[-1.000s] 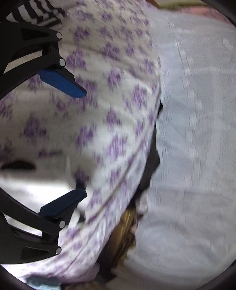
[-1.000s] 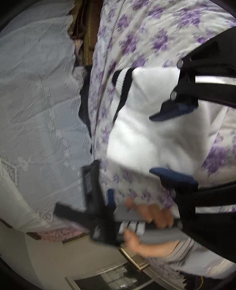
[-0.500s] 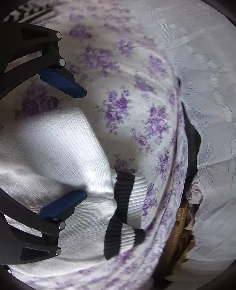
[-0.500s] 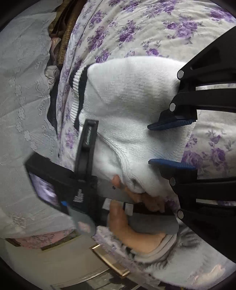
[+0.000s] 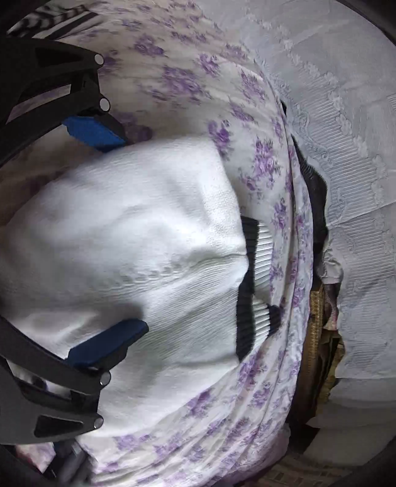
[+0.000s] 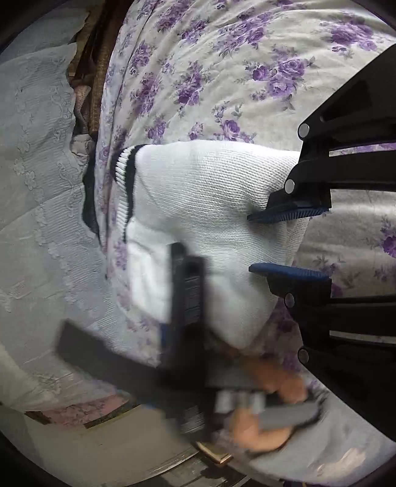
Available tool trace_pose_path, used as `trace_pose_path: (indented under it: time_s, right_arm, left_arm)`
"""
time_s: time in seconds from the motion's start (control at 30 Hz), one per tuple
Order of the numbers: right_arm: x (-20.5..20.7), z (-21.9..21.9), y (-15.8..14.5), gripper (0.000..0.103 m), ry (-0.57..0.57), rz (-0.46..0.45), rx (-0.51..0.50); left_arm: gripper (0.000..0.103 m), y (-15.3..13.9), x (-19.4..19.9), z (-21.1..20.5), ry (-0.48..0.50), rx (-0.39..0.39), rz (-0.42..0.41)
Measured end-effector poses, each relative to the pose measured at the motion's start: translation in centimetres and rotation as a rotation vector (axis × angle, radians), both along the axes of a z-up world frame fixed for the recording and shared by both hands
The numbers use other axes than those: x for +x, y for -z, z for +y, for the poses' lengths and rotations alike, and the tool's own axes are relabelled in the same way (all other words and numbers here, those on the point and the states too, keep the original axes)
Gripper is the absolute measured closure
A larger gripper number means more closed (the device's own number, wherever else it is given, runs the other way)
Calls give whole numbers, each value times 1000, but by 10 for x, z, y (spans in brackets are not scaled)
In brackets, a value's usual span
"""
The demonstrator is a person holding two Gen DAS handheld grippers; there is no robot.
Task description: Fold small clothes
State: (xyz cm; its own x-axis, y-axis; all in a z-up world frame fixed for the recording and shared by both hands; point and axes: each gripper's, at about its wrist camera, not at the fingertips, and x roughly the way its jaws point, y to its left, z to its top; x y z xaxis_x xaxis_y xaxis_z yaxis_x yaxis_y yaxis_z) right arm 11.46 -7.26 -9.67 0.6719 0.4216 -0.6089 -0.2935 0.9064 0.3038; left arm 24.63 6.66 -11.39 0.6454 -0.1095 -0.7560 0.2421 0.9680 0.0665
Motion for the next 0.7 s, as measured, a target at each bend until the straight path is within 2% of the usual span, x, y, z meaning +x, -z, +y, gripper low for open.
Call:
trace_pose_path:
  time_s: [0.07,0.1,0.17,0.2,0.3,0.37,0.4,0.5,0.6,0.7]
  right_arm:
    - [-8,-8,-16,74,69,-95,-10]
    - [-11,-13,-22,69,120,-149,-36]
    - [-7,-21,-23,64,162,-161,-44]
    - [0,-24,-19,64,168,-130,-44]
    - [28,-31,9,63,173,41,-47]
    - [34,-40,14,54,182,84,-2]
    - [37,-44,17,45,187,104,12]
    - [38,-50,23,42,185,138,68]
    - [29,-46,16,42,197,90,51]
    - [15,-40,-8,49,213,-40,20]
  left_arm:
    - [4,-3,-10,8,-18,-37,10]
    - [4,-5,-16,13,-34,-55,1]
    - [4,-5,-26,20,-66,-47,-17]
    - [4,-4,-29,22,-73,-40,-18]
    - [4,-2,-41,22,-90,-12,-25]
    - [4,2,-48,21,-100,12,-24]
    - [4,4,-45,23,-103,16,-22]
    - [4,6,-49,24,-113,24,-23]
    - [4,5,-54,23,-118,42,-40]
    - [4,1,-58,21,-119,63,-69]
